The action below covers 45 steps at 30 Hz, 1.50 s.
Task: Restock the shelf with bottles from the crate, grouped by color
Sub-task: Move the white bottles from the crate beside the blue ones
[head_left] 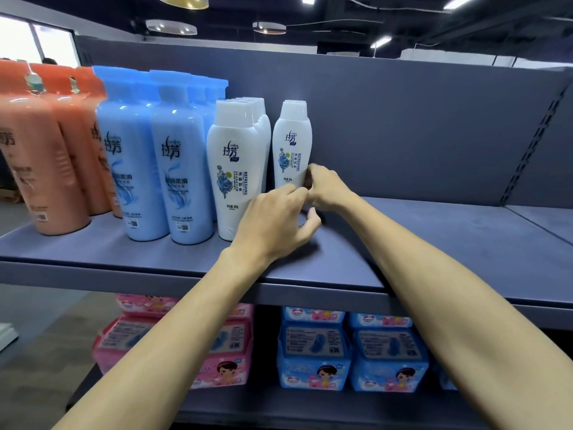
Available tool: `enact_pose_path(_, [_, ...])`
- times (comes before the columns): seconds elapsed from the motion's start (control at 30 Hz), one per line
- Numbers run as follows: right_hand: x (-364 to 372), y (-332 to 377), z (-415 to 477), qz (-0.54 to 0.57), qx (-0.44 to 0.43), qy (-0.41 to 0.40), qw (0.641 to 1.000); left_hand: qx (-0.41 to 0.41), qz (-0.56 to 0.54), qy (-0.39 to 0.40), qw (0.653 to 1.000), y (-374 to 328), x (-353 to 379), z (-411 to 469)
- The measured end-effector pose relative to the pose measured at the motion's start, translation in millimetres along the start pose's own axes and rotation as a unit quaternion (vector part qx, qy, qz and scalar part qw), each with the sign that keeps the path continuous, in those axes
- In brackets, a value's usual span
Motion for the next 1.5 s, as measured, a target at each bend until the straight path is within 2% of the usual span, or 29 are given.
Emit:
enact_pose_path(0.43, [-3.9,-23.6,11.0,0.105,0.033,-0.076,0.991,0.015,-0.023,0.000,1.000,-3.0,1.7,-1.8])
enact_pose_path(0.6, [-4.6,-21.5,5.7,0.105,0.028,-0.097,0.989,0.014,-0.033,0.010,0.999,-5.3,2.8,-1.2])
enact_pose_path(0.83, [-30.5,-16.2,-19.4,0.068,0.016,-0.118,0.991,0.037,-0.012,0.010,0.999,-9.0,1.8,-0.6])
enact_pose_path(0.97, [-55.8,-20.9,-49.3,-0.021,0.004,-0.124,0.992,0.010,-0.005,0.046,0.999,-3.4,6.9,-0.9])
enact_pose_path(1.1, [-70.3,-18.0,-76.2,-0.093,-0.003,-0.130,0.987,0.035,0.012,0.068,0.997,-15.1,6.1,-1.5])
enact_pose_path(1.23, [-81.0,-4.4,-107.2,-0.118,-0.011,-0.130,0.984,0.008,0.008,0.085,0.996,-12.7,-6.6,-5.7])
enact_pose_path(1.37, [-85.9,5.6,-133.0,-0.160,-0.027,-0.125,0.979,0.013,-0.022,0.088,0.996,-22.7,-20.8,-7.6])
enact_pose_path(1.5, [-89.9,15.1,-155.7,-0.180,-0.045,-0.120,0.975,0.029,-0.006,0.088,0.996,-43.2,-37.6,-1.1])
Point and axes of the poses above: each hand's wrist, its own z-axis towards the middle knuckle, its own x-axis out of the palm, y = z × x, the point moved 8 cm from there along z, towards the middle knuckle, and after that the axes turned 10 degrees about x, right-handed, at the moved point
